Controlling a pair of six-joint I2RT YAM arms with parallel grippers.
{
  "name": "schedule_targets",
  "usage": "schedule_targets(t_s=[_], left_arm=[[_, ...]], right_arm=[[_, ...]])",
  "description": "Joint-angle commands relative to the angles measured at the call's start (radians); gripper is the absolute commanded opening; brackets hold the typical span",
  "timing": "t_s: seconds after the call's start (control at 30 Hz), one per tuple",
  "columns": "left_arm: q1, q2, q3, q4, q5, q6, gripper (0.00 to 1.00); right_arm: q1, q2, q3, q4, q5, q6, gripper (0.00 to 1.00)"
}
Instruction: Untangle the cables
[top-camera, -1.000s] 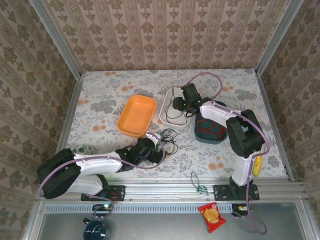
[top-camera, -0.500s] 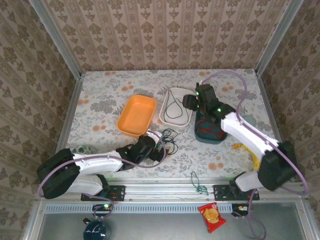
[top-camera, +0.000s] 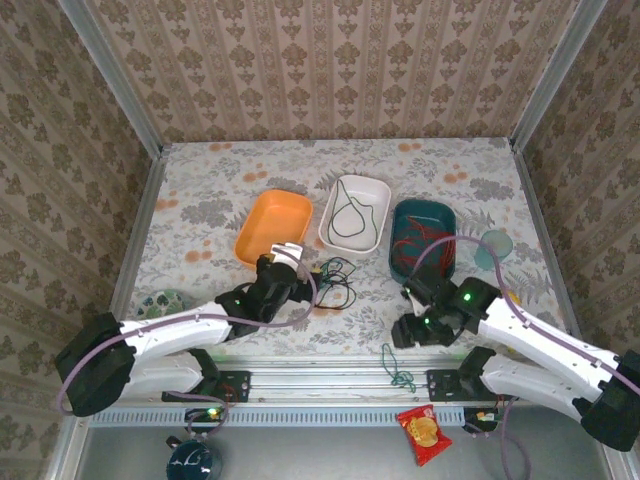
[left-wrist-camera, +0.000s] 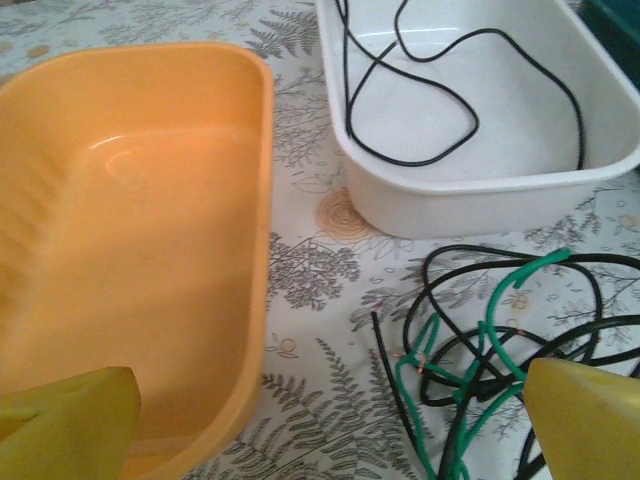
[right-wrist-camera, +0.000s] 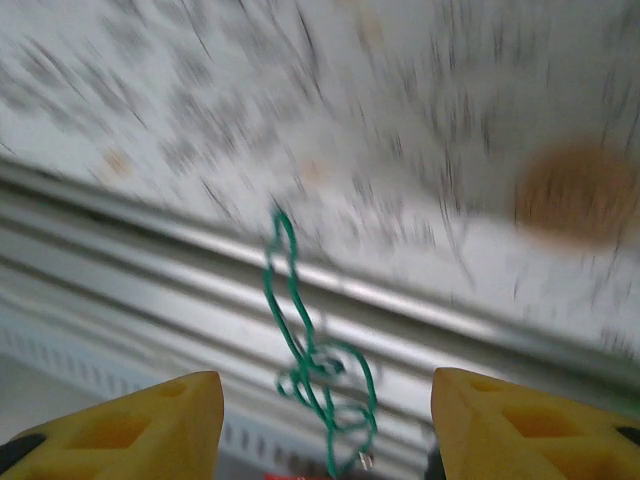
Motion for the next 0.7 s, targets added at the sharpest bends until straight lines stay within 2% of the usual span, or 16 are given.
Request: schedule_targets(t_s=[0.0, 0.17, 0.27, 0.4, 0.43, 0.5, 0.57, 0.67], left_arm=[[0.012, -0.029, 0.039, -0.070, -0.011, 0.002, 0.99], [0.026, -0.060, 0.048, -0.115, 0.021, 0.011, 0.99], [0.027, -0.075, 0.052, -0.145, 0.023, 0.004, 0.99], [0.026, -0.107, 0.054, -0.195, 0.029, -0.017, 0.99], [0.026, -0.115, 0.054, -0.204, 0.032, -0.019, 0.99], [0.027, -0.129, 0.057, -0.216, 0.054, -0.013, 0.99], [0.027, -0.135, 0.061, -0.218, 0.093, -0.003, 0.99], [0.028, -0.124, 0.071, -0.200, 0.194, 0.032, 0.99]], right_arm=[[0.027, -0.035, -0.062, -0.093, -0.100, 0.113, 0.56], [0.101, 0.011, -0.115, -0.040, -0.136, 0.103, 0.56], [0.161, 0.111, -0.157, 0.038, -0.155, 0.094, 0.53], [0.267, 0.188, -0.158, 0.144, -0.104, 0.129, 0.34], [0.271, 0.189, -0.153, 0.153, -0.086, 0.132, 0.29], [0.272, 0.171, -0.142, 0.158, -0.039, 0.134, 0.11], [0.272, 0.132, -0.131, 0.146, 0.007, 0.143, 0.00], [0.267, 0.034, -0.124, 0.125, 0.056, 0.151, 0.00]])
